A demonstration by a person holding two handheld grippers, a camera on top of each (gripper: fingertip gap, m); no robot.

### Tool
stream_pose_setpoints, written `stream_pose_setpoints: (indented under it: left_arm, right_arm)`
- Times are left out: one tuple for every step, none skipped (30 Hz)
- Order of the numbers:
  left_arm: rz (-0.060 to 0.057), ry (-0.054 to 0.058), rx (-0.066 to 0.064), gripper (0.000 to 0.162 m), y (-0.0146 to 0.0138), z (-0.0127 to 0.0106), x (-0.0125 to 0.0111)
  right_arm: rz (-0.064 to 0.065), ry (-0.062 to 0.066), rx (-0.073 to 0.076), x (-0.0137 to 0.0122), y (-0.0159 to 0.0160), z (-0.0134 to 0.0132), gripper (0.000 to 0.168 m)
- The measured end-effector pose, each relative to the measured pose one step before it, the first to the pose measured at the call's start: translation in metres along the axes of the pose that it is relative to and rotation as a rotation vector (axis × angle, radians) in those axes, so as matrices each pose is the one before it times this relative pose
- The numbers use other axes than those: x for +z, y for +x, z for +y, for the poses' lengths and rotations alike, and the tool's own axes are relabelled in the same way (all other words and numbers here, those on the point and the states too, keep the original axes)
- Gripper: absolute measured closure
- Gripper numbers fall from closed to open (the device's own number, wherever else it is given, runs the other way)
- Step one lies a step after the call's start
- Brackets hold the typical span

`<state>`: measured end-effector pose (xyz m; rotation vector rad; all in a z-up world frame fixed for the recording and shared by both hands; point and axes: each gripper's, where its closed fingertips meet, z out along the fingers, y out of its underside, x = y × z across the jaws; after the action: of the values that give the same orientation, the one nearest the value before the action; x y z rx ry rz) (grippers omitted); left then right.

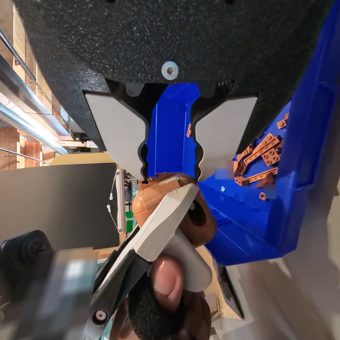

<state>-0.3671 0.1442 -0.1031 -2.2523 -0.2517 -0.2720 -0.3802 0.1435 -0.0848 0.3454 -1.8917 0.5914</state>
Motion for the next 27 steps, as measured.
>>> stream_pose_setpoints:
  left_arm:
    - [-0.0027,0.0034,-0.0052,0.073,-0.00100,-0.00056,0.00026]
    - [-0.0020,0.0021,-0.0041,0.073,-0.00077,-0.00036,0.00005]
    - [-0.0033,0.0030,-0.0047,0.073,-0.00089,-0.00055,0.00019]
    - [-0.0039,0.0006,-0.0035,0.073,-0.00078,-0.00013,0.00019]
    - [-0.0043,-0.0005,-0.0017,0.073,-0.00074,-0.00006,0.00029]
    - [-0.0047,-0.0008,-0.0012,0.073,-0.00073,0.00001,0.00028]
    - [-0.0049,-0.0013,-0.0009,0.073,-0.00080,0.00014,0.00017]
    - [-0.0049,-0.0026,-0.0008,0.073,-0.00082,0.00032,0.00035]
    - [-0.0051,-0.0026,-0.0011,0.073,-0.00088,0.00045,0.00034]
    - [-0.0052,-0.0016,-0.0012,0.073,-0.00096,0.00028,0.00027]
    - [-0.0041,-0.0020,-0.0011,0.074,-0.00093,0.00036,0.00016]
    - [-0.0046,-0.0021,0.0000,0.074,-0.00089,0.00044,0.00031]
    - [-0.0051,-0.0037,0.0002,0.073,-0.00088,0.00069,0.00034]
    - [-0.0053,-0.0049,0.0002,0.073,-0.00091,0.00078,0.00048]
    - [-0.0043,-0.0030,0.0000,0.073,-0.00086,0.00057,0.00039]
    - [-0.0028,-0.0025,-0.0013,0.074,-0.00088,0.00054,0.00026]
    - [-0.0060,-0.0064,0.0018,0.074,-0.00122,0.00138,0.00020]
    - [0.0001,-0.0223,0.0186,0.074,0.00028,0.00401,0.00077]
    - [-0.0033,0.0046,0.0086,0.074,0.00075,-0.00025,0.00015]
    - [0.0021,0.0002,-0.0048,0.074,0.00062,-0.00047,0.00017]
    - [-0.0001,0.0040,-0.0018,0.074,-0.00003,-0.00114,0.00043]
    - [0.0000,0.0042,-0.0017,0.074,-0.00029,-0.00095,0.00043]
    - [0.0014,0.0012,-0.0002,0.074,-0.00020,-0.00026,0.00021]
    - [0.0012,0.0028,0.0005,0.074,-0.00002,-0.00019,-0.00003]
    - [0.0017,0.0025,-0.0013,0.074,-0.00016,-0.00004,-0.00029]
    - [0.0025,0.0015,0.0018,0.074,0.00024,0.00010,-0.00019]
    - [0.0041,0.0000,0.0026,0.074,0.00026,0.00039,-0.00030]
  right_arm:
    - [-0.0021,-0.0082,0.0070,0.00061,-0.00011,0.00087,0.119]
    - [-0.0027,-0.0083,0.0076,0.00062,-0.00001,0.00086,0.119]
    - [-0.0028,-0.0092,0.0071,0.00063,-0.00007,0.00091,0.120]
    - [-0.0027,-0.0083,0.0052,0.00055,-0.00018,0.00082,0.120]
    - [-0.0021,-0.0078,0.0033,0.00047,-0.00031,0.00080,0.119]
    - [-0.0016,-0.0076,0.0019,0.00045,-0.00019,0.00065,0.120]
    - [-0.0022,-0.0074,0.0020,0.00058,-0.00033,0.00067,0.120]
    - [-0.0038,-0.0076,0.0031,0.00060,-0.00048,0.00072,0.121]
    - [-0.0038,-0.0080,0.0034,0.00074,-0.00054,0.00073,0.121]
    - [-0.0045,-0.0077,0.0051,0.00077,-0.00054,0.00067,0.121]
    - [-0.0052,-0.0066,0.0054,0.00071,-0.00069,0.00057,0.122]
    - [-0.0050,-0.0060,0.0037,0.00058,-0.00070,0.00051,0.123]
    - [-0.0056,-0.0073,0.0032,0.00076,-0.00083,0.00072,0.124]
    - [-0.0067,-0.0081,0.0056,0.00067,-0.00084,0.00078,0.124]
    - [-0.0077,-0.0069,0.0084,0.00067,-0.00083,0.00066,0.125]
    - [-0.0032,-0.0090,0.0066,0.00059,-0.00023,0.00118,0.128]
    - [0.0290,-0.0245,0.0073,-0.00123,0.00580,0.00483,0.168]
    - [0.0222,0.0082,0.0271,-0.00312,0.00704,0.00259,0.168]
    - [-0.0086,0.0239,0.0490,-0.00352,0.00469,0.00025,0.168]
    - [-0.0116,0.0036,0.0198,-0.00252,0.00251,0.00151,0.168]
    - [0.0037,-0.0168,-0.0321,-0.00099,0.00035,0.00298,0.168]
    - [0.0037,-0.0216,-0.0451,0.00060,-0.00224,0.00267,0.168]
    - [-0.0093,-0.0035,-0.0225,0.00151,-0.00445,-0.00045,0.168]
    - [-0.0086,0.0143,-0.0031,0.00157,-0.00371,-0.00309,0.166]
    - [0.0043,0.0143,-0.0059,0.00126,-0.00127,-0.00299,0.158]
    - [0.0150,0.0104,-0.0161,0.00050,0.00062,-0.00226,0.150]
    - [0.0196,0.0118,-0.0161,0.00010,0.00156,-0.00187,0.140]
